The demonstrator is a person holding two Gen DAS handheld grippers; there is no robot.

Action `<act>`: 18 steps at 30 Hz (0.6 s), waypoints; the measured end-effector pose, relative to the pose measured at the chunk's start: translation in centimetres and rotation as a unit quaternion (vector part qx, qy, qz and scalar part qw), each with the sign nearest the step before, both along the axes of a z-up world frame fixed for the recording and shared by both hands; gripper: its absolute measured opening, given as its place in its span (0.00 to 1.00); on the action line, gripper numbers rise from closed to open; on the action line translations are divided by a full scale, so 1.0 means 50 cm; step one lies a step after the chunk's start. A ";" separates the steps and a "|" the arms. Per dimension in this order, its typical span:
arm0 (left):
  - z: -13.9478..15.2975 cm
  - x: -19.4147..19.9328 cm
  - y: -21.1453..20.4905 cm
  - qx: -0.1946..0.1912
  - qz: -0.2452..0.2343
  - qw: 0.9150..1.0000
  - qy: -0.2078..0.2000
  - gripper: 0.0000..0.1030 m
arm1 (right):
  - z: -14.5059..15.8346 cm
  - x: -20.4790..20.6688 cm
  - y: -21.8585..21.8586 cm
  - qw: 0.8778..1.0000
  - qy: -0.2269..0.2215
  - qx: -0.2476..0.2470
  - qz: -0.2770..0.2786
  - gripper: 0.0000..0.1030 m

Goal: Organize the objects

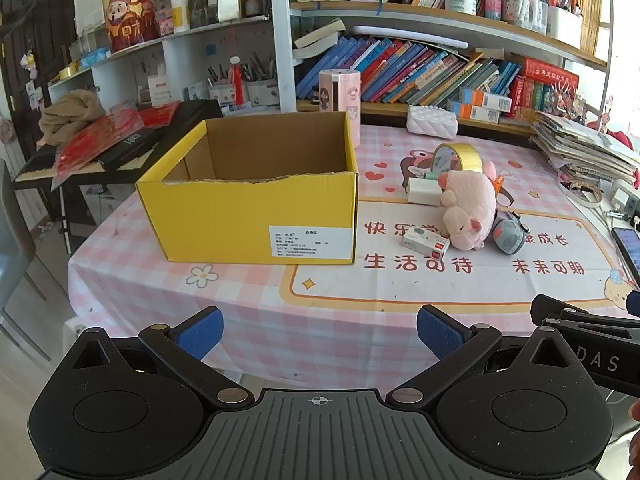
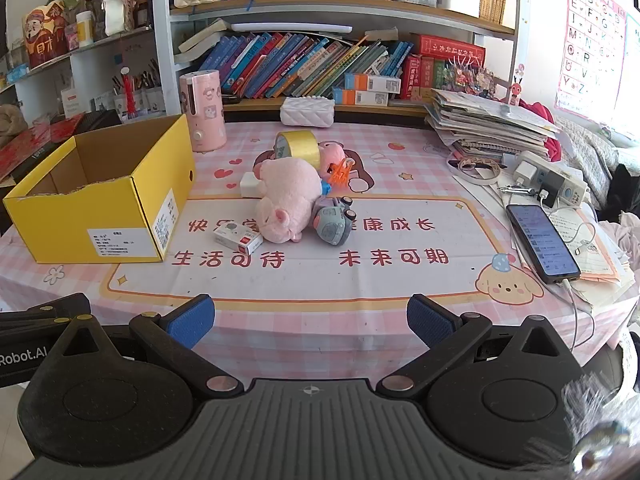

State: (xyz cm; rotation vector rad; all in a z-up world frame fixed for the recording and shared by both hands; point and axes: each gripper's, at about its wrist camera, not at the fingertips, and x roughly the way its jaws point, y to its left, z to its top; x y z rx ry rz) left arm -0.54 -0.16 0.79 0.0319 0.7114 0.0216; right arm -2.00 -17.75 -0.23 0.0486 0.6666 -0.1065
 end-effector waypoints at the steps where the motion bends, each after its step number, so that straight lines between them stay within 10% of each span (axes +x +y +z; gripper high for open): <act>1: 0.000 0.002 0.001 0.000 0.000 1.000 0.001 1.00 | -0.002 0.002 0.000 1.000 0.000 0.000 0.000 1.00; 18: -0.007 0.010 0.006 0.000 0.000 1.000 0.005 1.00 | 0.012 0.001 0.012 1.000 0.005 -0.002 0.000 1.00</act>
